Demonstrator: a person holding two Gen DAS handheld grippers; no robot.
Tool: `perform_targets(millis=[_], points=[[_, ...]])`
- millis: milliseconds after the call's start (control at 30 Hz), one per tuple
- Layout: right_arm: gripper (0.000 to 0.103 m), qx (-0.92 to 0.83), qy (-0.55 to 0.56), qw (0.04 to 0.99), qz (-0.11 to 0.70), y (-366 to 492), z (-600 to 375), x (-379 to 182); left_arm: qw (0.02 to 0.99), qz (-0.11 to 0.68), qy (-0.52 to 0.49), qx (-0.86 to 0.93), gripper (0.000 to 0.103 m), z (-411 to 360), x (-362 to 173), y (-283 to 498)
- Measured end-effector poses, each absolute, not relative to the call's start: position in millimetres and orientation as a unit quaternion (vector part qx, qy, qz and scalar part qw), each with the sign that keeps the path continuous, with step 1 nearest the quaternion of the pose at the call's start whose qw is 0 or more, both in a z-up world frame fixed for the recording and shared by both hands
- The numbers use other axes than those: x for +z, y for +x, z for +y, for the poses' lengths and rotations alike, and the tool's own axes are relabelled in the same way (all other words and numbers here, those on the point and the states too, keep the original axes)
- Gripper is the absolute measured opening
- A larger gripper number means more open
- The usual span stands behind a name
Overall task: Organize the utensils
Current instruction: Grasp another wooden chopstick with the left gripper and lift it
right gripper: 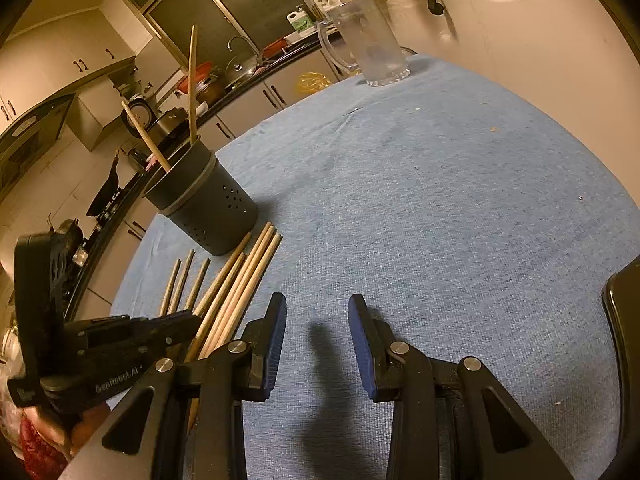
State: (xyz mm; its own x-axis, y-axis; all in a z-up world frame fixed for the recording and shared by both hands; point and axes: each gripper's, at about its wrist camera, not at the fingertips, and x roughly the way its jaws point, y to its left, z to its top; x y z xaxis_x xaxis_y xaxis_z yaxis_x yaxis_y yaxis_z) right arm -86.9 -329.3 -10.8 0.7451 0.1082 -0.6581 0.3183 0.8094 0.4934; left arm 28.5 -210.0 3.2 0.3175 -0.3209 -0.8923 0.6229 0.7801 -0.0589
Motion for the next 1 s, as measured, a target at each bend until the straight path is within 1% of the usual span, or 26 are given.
perform_targets(millis=[133, 267, 367, 467, 567, 700, 900, 967, 1000], points=[[0.035, -0.061, 0.304, 0.883, 0.351, -87.3, -330.6, -10.9, 0.801, 0.505, 0.110, -0.302, 0.007, -190.7, 9.6, 18.5], [0.035, -0.058, 0.301, 0.881, 0.359, -85.1, -329.9, -12.5, 0.817, 0.489, 0.064, -0.299, 0.007, -150.2, 23.5, -0.3], [0.035, -0.057, 0.293, 0.880, 0.368, -81.8, -327.4, -12.4, 0.830, 0.481, 0.027, -0.280, 0.007, -113.6, 29.8, 4.2], [0.035, -0.063, 0.274, 0.883, 0.377, -78.6, -320.9, -10.5, 0.842, 0.478, -0.009, -0.248, 0.007, -76.9, 27.0, 9.5], [0.036, -0.058, 0.266, 0.879, 0.391, -73.6, -313.7, -8.1, 0.841, 0.495, -0.031, -0.217, 0.007, -56.4, 13.5, 20.2], [0.036, -0.035, 0.287, 0.862, 0.416, -58.7, -306.1, -7.2, 0.835, 0.513, -0.046, -0.195, 0.007, -51.9, -9.6, 28.5], [0.035, -0.031, 0.310, 0.833, 0.457, -24.2, -301.7, -6.7, 0.841, 0.504, -0.035, -0.196, 0.007, -59.3, -16.4, 29.6], [0.030, -0.043, 0.301, 0.829, 0.470, -12.7, -300.3, -6.0, 0.839, 0.504, -0.031, -0.200, 0.007, -60.6, -16.1, 28.9], [0.029, -0.052, 0.296, 0.826, 0.477, -6.2, -299.1, -5.5, 0.838, 0.506, -0.030, -0.204, 0.007, -61.4, -16.1, 28.9]])
